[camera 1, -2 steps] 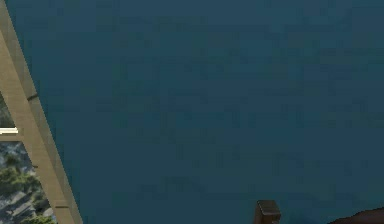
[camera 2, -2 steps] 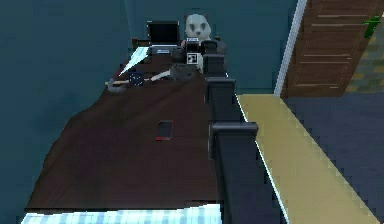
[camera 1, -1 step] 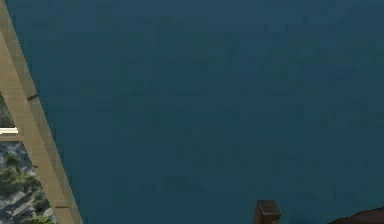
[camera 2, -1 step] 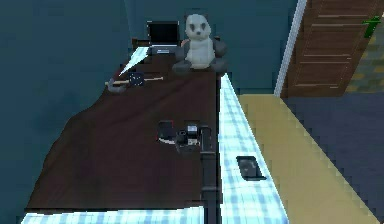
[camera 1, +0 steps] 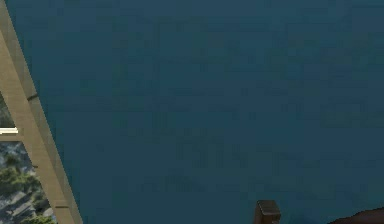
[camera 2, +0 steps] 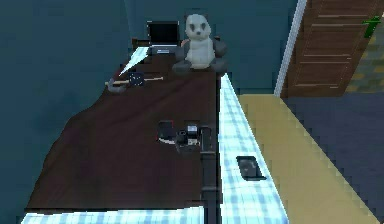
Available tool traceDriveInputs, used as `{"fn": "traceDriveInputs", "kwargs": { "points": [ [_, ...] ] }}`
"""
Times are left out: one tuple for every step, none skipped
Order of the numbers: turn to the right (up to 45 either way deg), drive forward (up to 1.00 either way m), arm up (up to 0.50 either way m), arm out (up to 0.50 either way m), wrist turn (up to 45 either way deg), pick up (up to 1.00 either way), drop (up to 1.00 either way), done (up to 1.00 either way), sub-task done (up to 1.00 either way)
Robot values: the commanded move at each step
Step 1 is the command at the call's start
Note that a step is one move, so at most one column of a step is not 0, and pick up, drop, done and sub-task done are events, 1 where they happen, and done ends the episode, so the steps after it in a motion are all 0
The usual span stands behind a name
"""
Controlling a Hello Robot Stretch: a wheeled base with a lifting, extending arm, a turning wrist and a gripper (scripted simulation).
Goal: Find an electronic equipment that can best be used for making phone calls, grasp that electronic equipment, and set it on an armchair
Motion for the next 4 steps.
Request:
{"fn": "traceDriveInputs", "kwargs": {
  "points": [
    [0.0, 0.00, 0.10, 0.00, 0.0, 0.00, 0.00, 0.00, 0.00],
    [0.0, 0.00, 0.22, 0.00, 0.0, 0.00, 0.00, 0.00, 0.00],
    [0.0, 0.00, 0.00, 0.00, -45.0, 0.00, 0.00, 0.00, 0.00],
    [0.0, 0.00, 0.00, 0.00, -45.0, 0.00, 0.00, 0.00, 0.00]
  ]
}}
